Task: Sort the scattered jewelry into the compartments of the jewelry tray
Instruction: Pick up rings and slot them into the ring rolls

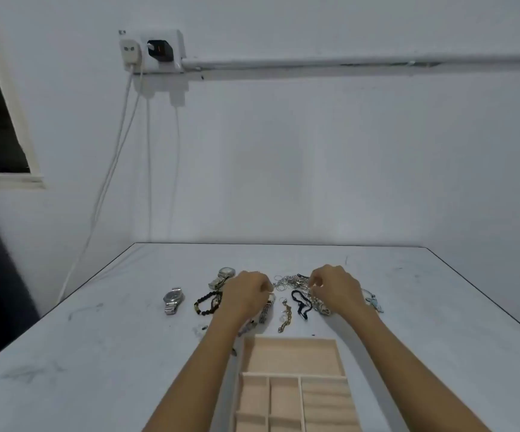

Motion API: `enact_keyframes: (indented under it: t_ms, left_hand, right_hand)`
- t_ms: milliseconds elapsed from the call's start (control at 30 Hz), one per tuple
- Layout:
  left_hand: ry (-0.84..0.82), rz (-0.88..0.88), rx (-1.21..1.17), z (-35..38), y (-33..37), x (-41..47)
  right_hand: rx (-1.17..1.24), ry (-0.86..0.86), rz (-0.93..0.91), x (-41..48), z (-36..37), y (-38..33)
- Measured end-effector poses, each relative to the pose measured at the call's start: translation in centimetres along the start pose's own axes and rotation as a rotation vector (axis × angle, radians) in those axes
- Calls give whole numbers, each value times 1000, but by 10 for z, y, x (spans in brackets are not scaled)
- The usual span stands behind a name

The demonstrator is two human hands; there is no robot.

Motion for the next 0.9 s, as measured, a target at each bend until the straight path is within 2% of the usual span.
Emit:
enact_keyframes:
  t_ms: [100, 267, 633, 900]
  left_hand:
    - [14, 39, 148, 18, 8, 15]
    - [-75, 82, 419, 44, 7, 30]
    - [77, 151, 357, 41, -6, 35]
    - [153, 136, 328, 35, -11, 28]
  right_hand:
    - [11, -20, -54, 12, 14, -12]
    - [-74, -67, -106, 28, 35, -23]
    - [-142, -74, -172, 35, 57, -23]
    - [-60, -7, -81, 37, 52, -21]
Point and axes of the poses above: each hand's wrist, its own x-axis towards the middle knuckle, its own z-axis out of the palm, y = z × x, the point moved 4 cm from there along x, towards the middle knuckle, and after that the axes turned 7 degrees about -x, right-handed, at the moved point
